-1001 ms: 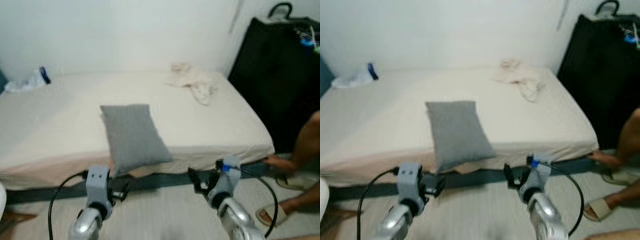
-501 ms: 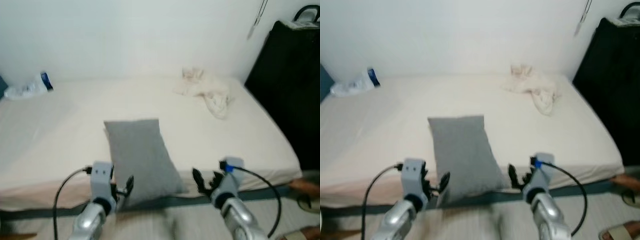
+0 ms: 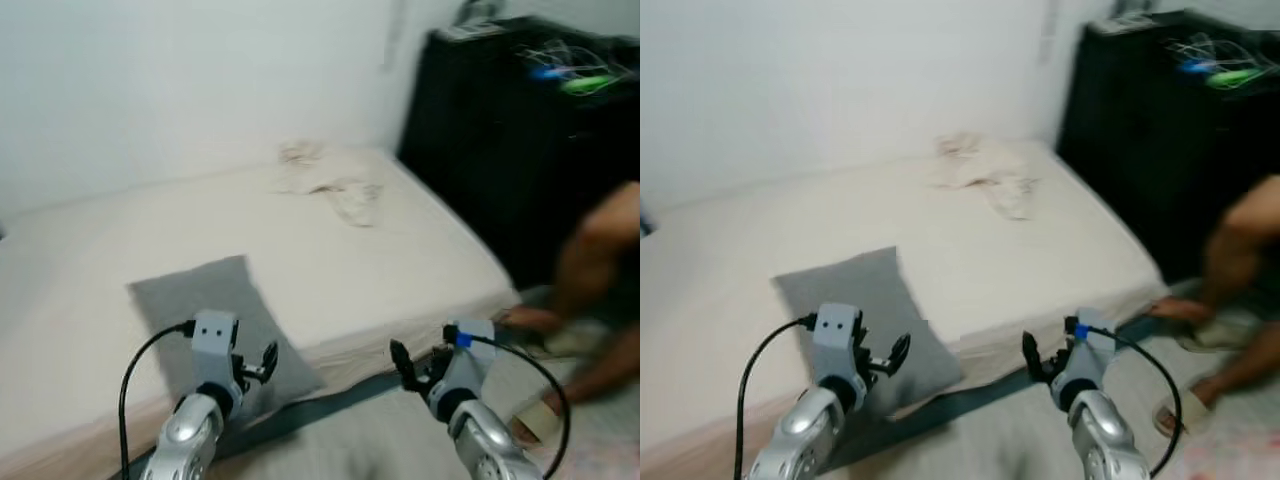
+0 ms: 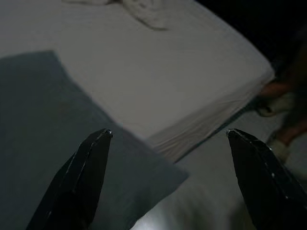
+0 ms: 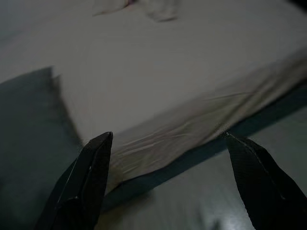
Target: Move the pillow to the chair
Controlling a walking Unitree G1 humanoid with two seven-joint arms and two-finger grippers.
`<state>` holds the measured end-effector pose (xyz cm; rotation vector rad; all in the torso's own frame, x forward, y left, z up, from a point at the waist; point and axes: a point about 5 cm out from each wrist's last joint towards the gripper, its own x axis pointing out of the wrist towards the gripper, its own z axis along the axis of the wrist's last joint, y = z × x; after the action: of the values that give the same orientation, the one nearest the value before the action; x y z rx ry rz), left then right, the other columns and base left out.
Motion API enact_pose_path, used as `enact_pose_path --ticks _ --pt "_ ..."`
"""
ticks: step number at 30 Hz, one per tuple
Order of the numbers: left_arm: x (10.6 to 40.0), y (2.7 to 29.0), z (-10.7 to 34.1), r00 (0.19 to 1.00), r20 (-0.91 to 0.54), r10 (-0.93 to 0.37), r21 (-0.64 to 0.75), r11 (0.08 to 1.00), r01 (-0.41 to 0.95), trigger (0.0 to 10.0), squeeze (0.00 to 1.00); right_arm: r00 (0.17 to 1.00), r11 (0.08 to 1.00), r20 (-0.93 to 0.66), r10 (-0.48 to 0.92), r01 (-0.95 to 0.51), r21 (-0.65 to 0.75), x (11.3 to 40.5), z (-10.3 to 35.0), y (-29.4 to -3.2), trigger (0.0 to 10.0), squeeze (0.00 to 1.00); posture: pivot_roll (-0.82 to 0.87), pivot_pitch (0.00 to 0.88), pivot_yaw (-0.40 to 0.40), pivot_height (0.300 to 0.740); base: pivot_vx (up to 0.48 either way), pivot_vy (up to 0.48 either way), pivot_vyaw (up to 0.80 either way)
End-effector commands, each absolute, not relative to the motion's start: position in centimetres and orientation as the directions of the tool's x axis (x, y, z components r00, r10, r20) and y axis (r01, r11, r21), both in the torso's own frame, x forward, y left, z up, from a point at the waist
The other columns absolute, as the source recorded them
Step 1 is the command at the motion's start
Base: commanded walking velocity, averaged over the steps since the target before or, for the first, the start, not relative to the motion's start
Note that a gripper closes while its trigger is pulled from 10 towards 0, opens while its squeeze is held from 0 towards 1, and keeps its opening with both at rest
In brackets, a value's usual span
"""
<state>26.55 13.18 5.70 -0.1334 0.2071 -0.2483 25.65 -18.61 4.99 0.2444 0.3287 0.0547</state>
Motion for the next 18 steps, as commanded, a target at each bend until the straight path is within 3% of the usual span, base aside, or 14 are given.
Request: enact_pose_path --ticks 1,10,18 --pt "26.59 13.65 5.62 0.953 -0.199 -0.228 -0.166 0.966 0.196 10.0 0.00 0.940 0.963 -0.325 0.107 -0.017 0.268 25.47 4.61 -18.09 10.0 0.00 -0.09 0.107 0.040 0.740 0.000 0.000 0.00" --pt "26.68 13.84 5.15 0.953 -0.228 -0.198 -0.135 0.976 0.170 10.0 0.00 0.938 0.964 -0.327 0.113 -0.024 0.265 25.45 4.57 -18.08 10.0 0.00 -0.10 0.103 0.040 0.740 0.000 0.000 0.00" --pt "26.53 13.76 4.96 0.951 -0.239 -0.195 -0.133 0.977 0.166 10.0 0.00 0.936 0.964 -0.329 0.122 -0.033 0.264 25.43 4.53 -17.98 10.0 0.00 -0.10 0.099 0.038 0.740 0.286 0.000 0.00"
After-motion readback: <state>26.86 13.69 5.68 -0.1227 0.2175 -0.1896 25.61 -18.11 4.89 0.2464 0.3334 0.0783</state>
